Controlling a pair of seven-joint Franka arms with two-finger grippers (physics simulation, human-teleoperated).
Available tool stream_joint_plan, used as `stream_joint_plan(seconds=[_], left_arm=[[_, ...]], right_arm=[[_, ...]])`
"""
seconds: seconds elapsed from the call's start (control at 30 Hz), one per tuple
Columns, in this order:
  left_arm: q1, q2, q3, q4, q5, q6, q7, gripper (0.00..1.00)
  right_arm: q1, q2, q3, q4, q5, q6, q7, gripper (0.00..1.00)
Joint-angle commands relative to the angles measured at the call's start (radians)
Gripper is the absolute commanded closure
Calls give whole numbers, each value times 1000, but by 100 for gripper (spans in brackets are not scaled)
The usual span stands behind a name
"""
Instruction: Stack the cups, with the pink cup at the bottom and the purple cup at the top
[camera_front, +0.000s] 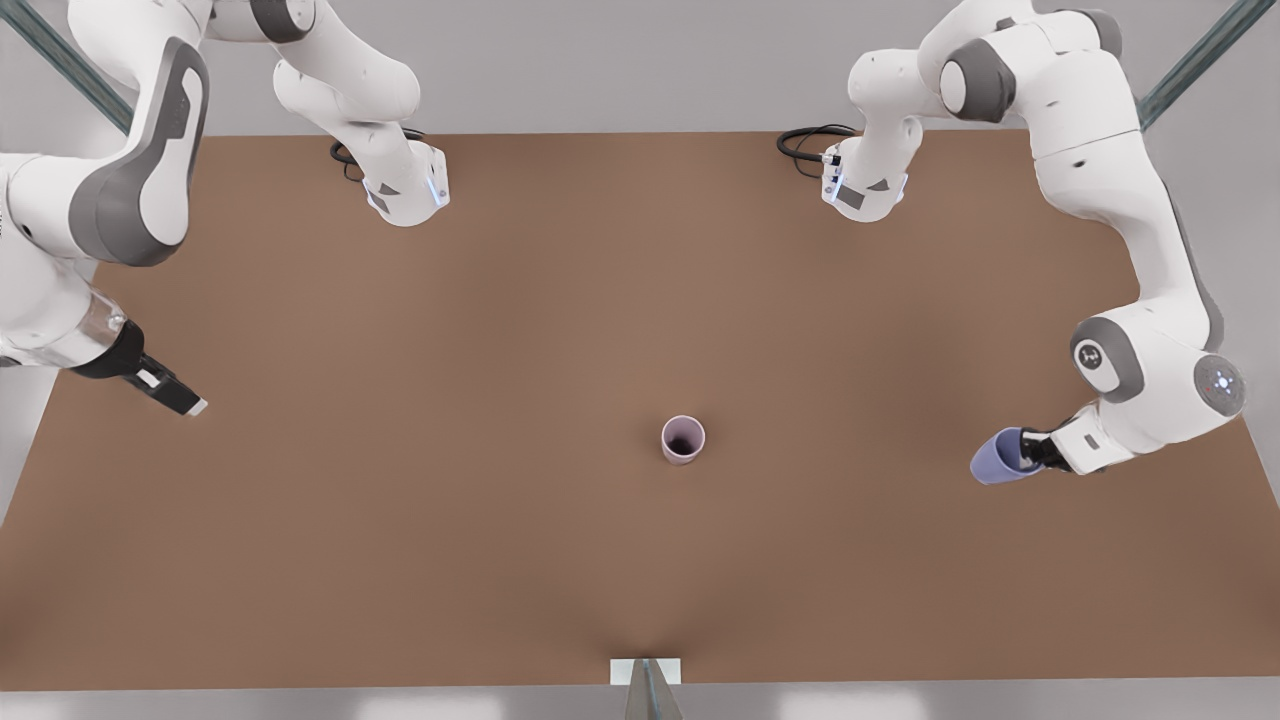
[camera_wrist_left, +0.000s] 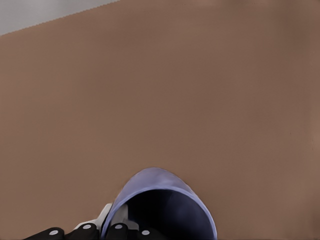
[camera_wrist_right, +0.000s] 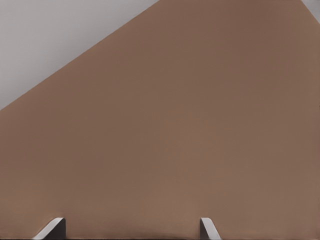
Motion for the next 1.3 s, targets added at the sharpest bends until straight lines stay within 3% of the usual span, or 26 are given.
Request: stream_joint_plan(seconds=[0.0, 0.1, 0.23, 0.57, 1.27], left_arm=[[-75, -2, -6, 46, -14, -266, -397, 79], [-93, -2, -210, 104, -51, -266, -707, 79], [-129, 27, -356, 145, -46, -221, -982, 79], [-297, 155, -359, 270, -53, -40, -1319, 79], [-325, 190, -356, 273, 67, -98, -1315, 79]], right_arm=[[4, 6, 2, 4, -4, -96, -545, 0], [1, 29, 2, 59, -4, -94, -543, 0], [4, 36, 2, 61, -1, -73, -543, 0], [19, 36, 3, 61, -1, -60, -545, 0], [18, 36, 2, 68, -5, -59, -546, 0]])
